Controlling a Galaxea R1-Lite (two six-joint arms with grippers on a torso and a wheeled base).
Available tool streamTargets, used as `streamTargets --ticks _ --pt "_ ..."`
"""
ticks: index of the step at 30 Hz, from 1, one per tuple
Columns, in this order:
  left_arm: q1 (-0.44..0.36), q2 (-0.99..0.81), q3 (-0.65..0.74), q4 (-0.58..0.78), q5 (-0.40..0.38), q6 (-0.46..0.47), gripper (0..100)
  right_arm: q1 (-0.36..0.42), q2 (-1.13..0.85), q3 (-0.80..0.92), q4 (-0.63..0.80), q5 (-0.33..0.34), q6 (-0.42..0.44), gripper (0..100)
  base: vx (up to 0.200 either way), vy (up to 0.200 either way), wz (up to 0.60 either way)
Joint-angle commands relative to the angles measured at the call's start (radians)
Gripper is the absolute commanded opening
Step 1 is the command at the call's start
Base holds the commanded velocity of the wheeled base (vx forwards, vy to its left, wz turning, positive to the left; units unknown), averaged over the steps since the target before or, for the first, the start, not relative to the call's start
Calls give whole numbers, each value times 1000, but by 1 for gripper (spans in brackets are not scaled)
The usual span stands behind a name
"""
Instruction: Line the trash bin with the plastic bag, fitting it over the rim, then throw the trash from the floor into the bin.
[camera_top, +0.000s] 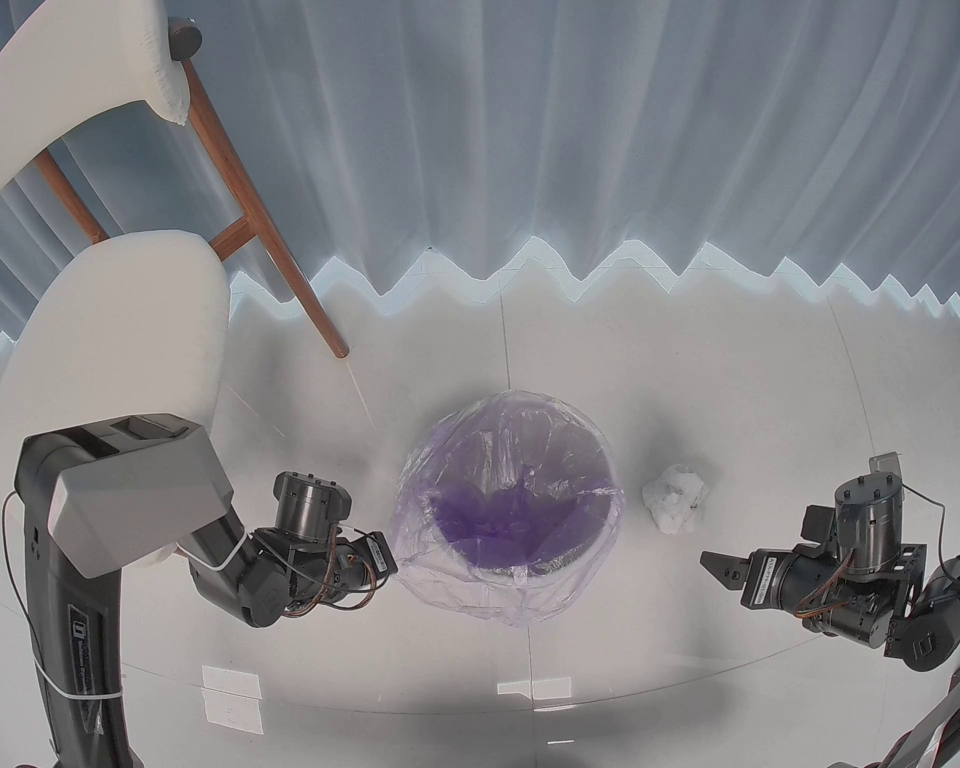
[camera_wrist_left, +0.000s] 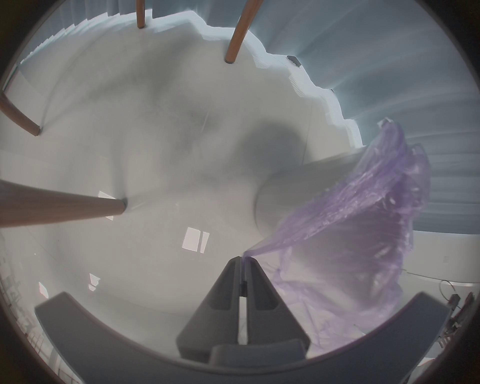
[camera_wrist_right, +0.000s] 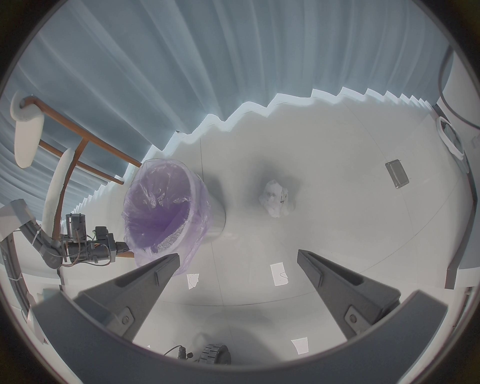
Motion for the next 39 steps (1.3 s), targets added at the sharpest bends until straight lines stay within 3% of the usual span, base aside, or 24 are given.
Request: streamTargets --ticks 1,16,22,31,32,39 --pt "1 81 -64 8 46 15 0 0 -1 4 0 0 1 100 0 0 0" --pt "-5 188 -208 5 182 20 0 -1 -6 12 -3 -2 1 100 0 0 0" --pt "-5 209 -255 15 198 21 0 -9 -12 22 -5 -2 -2 100 0 0 0" --pt "-9 220 -329 154 250 24 0 -15 -12 30 -3 -2 -4 100 0 0 0" --pt "-11 220 -331 154 250 24 100 -15 -12 30 -5 -2 -4 100 0 0 0" --pt "-14 200 -320 117 250 12 100 -15 -27 44 -3 -2 -5 100 0 0 0"
